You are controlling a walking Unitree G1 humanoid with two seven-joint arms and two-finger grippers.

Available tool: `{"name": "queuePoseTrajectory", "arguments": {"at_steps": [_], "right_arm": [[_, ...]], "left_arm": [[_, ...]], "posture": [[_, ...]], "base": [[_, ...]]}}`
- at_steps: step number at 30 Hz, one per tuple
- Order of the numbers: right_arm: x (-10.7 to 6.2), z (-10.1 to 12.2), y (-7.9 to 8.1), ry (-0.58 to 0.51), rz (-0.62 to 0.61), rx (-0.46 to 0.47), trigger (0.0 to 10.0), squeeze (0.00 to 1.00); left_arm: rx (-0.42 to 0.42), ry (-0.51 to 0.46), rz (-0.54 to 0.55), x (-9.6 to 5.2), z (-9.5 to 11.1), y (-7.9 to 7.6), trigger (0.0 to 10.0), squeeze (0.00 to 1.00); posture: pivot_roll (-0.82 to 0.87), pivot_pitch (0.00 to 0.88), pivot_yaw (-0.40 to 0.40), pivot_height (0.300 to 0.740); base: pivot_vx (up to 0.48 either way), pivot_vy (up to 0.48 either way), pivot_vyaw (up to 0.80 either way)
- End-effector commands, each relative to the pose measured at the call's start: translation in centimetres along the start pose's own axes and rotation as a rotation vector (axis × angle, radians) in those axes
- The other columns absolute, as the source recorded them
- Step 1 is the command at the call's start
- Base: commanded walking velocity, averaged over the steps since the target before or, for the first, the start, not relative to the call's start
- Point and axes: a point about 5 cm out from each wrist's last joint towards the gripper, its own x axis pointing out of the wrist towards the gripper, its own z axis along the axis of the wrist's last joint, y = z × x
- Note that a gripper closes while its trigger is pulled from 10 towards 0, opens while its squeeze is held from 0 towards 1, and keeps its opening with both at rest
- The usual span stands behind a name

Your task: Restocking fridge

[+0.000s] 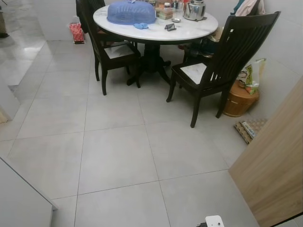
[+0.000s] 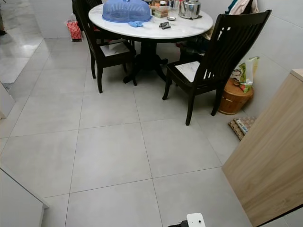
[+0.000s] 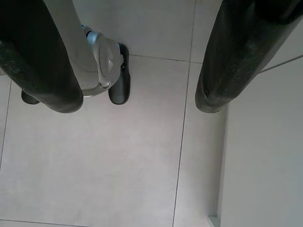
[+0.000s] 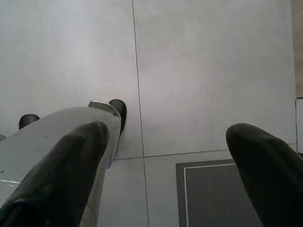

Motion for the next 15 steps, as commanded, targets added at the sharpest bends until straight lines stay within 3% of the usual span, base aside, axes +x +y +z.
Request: {"name": "queuePoseTrajectory", "arguments": {"at_steps": [1,8,15], "right_arm": [[-0.05,-0.25,0.12,-0.004,0.01,0.001,10.0,0.0],[0.08,0.63,0.23,-0.032,0.016,0.005,10.0,0.0],[-0.14,-0.32,-0.2,-0.019,0.018,-0.014,10.0,0.0]], "left_arm": [[0.014,0.003,-0.004,-0.06,-0.19,-0.07,10.0,0.0],[0.014,0.0,-0.005,-0.02,-0.08,-0.09,10.0,0.0],[0.006,-0.002,-0.005,-0.12,-0.36,-0.28,10.0,0.0]], "posture": [[-0.12,0.0,-0.042,0.74],[-0.09,0.0,-0.04,0.74],[-0.08,0.0,-0.055,0.74]], "base": [[0.0,0.0,0.0],[0.0,0.0,0.0],[0.0,0.0,0.0]]}}
